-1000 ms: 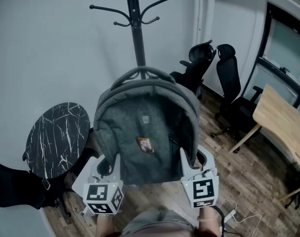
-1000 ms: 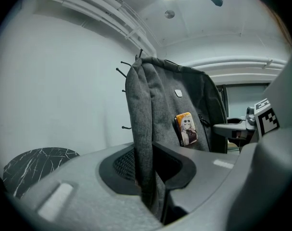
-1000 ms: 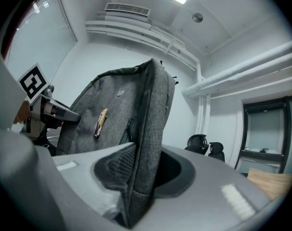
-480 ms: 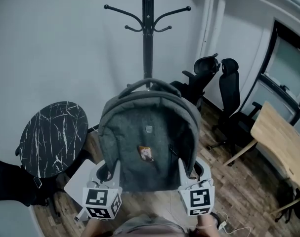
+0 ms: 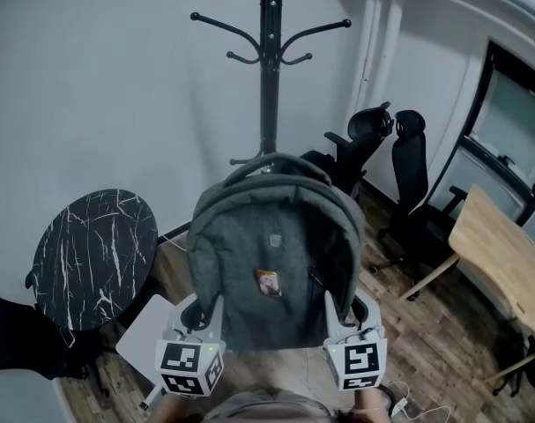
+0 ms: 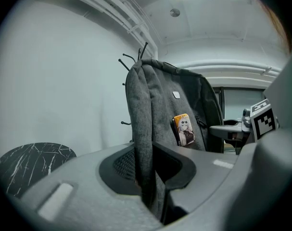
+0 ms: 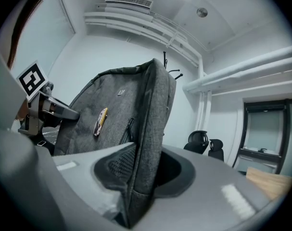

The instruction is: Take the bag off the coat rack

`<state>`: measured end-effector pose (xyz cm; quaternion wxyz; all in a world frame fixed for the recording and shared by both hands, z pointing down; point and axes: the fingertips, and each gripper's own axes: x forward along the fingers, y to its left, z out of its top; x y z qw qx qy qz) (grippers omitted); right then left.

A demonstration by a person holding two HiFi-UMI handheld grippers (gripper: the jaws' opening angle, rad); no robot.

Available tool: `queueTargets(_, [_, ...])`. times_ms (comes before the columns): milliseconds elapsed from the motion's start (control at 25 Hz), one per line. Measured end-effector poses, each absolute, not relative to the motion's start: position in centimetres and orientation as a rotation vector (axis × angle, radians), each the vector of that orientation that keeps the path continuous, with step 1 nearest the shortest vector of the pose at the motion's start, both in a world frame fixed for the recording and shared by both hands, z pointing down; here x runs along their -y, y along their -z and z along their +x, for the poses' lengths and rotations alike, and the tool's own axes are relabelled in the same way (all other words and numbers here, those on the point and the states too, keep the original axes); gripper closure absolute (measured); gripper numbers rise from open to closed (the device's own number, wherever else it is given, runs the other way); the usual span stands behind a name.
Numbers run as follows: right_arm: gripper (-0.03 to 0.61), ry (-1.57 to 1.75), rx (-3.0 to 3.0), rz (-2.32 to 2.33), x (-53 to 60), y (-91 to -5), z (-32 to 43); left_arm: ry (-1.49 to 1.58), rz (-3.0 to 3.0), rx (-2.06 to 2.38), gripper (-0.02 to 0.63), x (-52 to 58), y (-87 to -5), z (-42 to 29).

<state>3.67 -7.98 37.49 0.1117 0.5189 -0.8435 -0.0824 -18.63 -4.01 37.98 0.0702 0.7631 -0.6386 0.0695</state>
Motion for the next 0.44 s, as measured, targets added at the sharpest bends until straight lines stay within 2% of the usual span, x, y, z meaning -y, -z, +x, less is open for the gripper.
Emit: queueTargets(440, [0.476, 0.218, 2.416, 1.561, 8.8, -38.1, 2.0, -0.213, 2.313, 1.866, 0.539, 5.7, -38.7, -20.4])
